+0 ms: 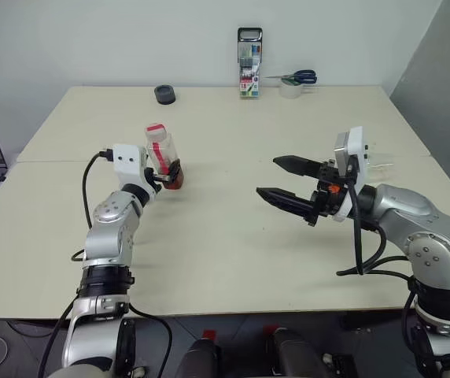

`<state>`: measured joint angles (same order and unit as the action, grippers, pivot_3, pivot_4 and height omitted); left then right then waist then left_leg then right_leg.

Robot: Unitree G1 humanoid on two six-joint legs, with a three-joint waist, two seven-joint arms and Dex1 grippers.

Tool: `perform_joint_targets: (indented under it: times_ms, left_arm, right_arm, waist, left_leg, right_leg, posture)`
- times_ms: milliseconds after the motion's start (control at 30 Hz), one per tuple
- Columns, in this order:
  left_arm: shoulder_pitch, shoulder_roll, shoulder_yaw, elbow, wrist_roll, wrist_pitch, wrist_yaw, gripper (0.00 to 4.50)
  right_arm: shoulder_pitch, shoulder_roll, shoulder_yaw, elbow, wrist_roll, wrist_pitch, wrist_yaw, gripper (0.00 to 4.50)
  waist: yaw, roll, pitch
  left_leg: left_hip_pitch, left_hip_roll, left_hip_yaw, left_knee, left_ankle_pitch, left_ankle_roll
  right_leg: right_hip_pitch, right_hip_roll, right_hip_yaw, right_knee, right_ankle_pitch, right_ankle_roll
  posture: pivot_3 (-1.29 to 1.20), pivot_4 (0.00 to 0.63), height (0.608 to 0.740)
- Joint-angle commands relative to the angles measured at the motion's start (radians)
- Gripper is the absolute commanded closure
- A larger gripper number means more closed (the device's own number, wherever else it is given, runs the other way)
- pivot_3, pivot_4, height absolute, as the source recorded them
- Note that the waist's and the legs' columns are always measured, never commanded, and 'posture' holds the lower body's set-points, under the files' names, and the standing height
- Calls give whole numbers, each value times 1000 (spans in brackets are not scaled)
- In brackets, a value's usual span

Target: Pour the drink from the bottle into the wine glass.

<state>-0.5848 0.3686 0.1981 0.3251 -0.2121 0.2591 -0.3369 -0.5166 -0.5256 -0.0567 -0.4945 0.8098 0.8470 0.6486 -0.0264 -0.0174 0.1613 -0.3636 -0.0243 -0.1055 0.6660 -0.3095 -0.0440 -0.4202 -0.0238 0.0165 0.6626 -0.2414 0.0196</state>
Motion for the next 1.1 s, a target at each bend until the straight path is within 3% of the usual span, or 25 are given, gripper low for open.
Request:
perform_joint_targets:
  times_ms: [33,533,633,867,1100]
  left_arm:
    - [-63,0,-15,72,23,-86,-10,47]
    - [-134,-31,-6,303,33,-241,-12,47]
    - [-139,-25,-9,332,45,-248,-2,639]
    - [-143,-23,-1,351,35,-270,-7,2691]
    - [-154,-28,-2,328,27,-264,-12,2761]
  right_arm:
    - [-30,-9,-24,-39,31,1,-13,0]
    - [-27,-22,-25,-41,47,0,-57,0]
    - [-24,-19,-23,-39,45,-6,-62,0]
    - [-26,-14,-23,-30,39,-11,-71,0]
    - [-23,-4,-19,-21,25,-29,-82,0]
  waist:
    - [0,0,0]
    - [-1,0,0]
    - [-1,0,0]
    - [-1,0,0]
    - [-1,0,0]
  left_leg:
    - [0,0,0,0,0,0]
    - [0,0,0,0,0,0]
    - [0,0,0,0,0,0]
    - [0,0,0,0,0,0]
    - [0,0,0,0,0,0]
  right_leg:
    - [0,0,0,0,0,0]
    - [-1,-2,0,0,0,0]
    - [-1,-2,0,0,0,0]
    - [-1,-2,0,0,0,0]
    - [-1,-2,0,0,0,0]
  posture:
    - [0,150,740]
    - [0,150,740]
    - [0,150,740]
    - [0,150,740]
    - [0,150,740]
